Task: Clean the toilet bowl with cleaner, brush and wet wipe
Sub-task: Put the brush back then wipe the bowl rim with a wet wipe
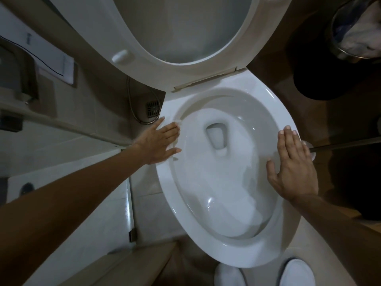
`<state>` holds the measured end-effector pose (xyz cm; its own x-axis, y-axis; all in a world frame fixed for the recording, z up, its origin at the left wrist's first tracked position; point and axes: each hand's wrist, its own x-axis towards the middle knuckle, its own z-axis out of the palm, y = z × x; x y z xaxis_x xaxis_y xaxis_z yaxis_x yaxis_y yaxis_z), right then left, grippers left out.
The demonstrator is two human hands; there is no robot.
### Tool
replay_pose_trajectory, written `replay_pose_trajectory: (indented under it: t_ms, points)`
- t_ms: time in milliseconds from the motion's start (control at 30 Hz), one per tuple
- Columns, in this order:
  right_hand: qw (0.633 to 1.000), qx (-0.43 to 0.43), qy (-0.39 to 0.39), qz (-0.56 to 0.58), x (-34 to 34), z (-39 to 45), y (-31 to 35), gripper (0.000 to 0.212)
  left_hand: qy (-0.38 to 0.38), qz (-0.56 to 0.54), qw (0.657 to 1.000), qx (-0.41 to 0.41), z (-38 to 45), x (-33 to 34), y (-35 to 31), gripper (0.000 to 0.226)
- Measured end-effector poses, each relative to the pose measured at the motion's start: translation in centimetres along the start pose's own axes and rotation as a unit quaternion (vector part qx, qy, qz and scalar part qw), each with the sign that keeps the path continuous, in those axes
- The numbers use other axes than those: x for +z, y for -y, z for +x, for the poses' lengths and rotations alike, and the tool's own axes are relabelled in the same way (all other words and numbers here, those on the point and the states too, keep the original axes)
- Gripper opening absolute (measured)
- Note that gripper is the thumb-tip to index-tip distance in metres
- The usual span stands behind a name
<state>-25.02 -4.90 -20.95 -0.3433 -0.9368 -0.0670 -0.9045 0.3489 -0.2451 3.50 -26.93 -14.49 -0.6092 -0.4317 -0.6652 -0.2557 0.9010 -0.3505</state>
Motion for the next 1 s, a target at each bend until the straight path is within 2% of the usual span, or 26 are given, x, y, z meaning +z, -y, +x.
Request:
replay_pose_trajectory:
  t_ms: [67,133,200,267,333,433,500,633,800,900,933,1000]
  points:
    - [1.0,0.0,-0.003,0.0,0.0,0.0,0.0,0.073,0.004,-0.046,0.999,0.014,-1.5,0.8,-1.5,0.078]
    - [1.0,-0.001,-0.006,-0.001,0.0,0.0,0.0,0.073,-0.005,-0.084,0.996,0.037,-2.8,0.9,-2.7,0.094]
    - [1.0,-0.001,-0.007,-0.002,-0.1,0.0,0.0,0.073,-0.01,-0.095,0.994,0.054,-3.8,0.6,-3.0,0.111]
    - [1.0,-0.002,-0.01,0.001,-0.1,0.0,0.1,0.073,-0.007,-0.082,0.995,0.064,-3.9,0.2,-2.5,0.118]
    - [1.0,-0.001,-0.015,0.003,-0.1,0.0,0.1,0.073,0.005,-0.054,0.996,0.067,-3.3,-0.3,-1.9,0.109]
    - [1.0,-0.003,-0.02,0.005,0.0,-0.1,0.1,0.072,0.019,-0.004,0.998,0.054,-2.2,-0.7,-0.7,0.077]
    - [1.0,-0.003,-0.021,0.005,0.0,-0.1,0.1,0.073,0.027,0.036,0.998,0.042,-1.6,-1.0,-0.1,0.066]
    - [1.0,-0.003,-0.016,0.002,0.0,0.0,0.1,0.073,0.018,-0.017,1.0,0.018,-2.2,-0.5,-1.0,0.073]
    - [1.0,0.0,-0.018,-0.003,0.0,0.0,0.1,0.074,0.011,-0.114,0.992,0.048,-5.5,0.9,-5.4,0.094]
    - [1.0,-0.001,-0.02,-0.004,0.0,0.1,0.1,0.074,0.016,-0.106,0.992,0.066,-5.5,0.2,-5.5,0.103]
    - [1.0,-0.001,-0.02,-0.004,0.0,0.1,0.1,0.074,0.023,-0.092,0.993,0.066,-5.0,-0.1,-4.9,0.102]
    - [1.0,-0.001,-0.022,-0.004,0.0,0.0,0.1,0.073,0.038,-0.052,0.996,0.054,-3.5,-0.8,-3.3,0.087]
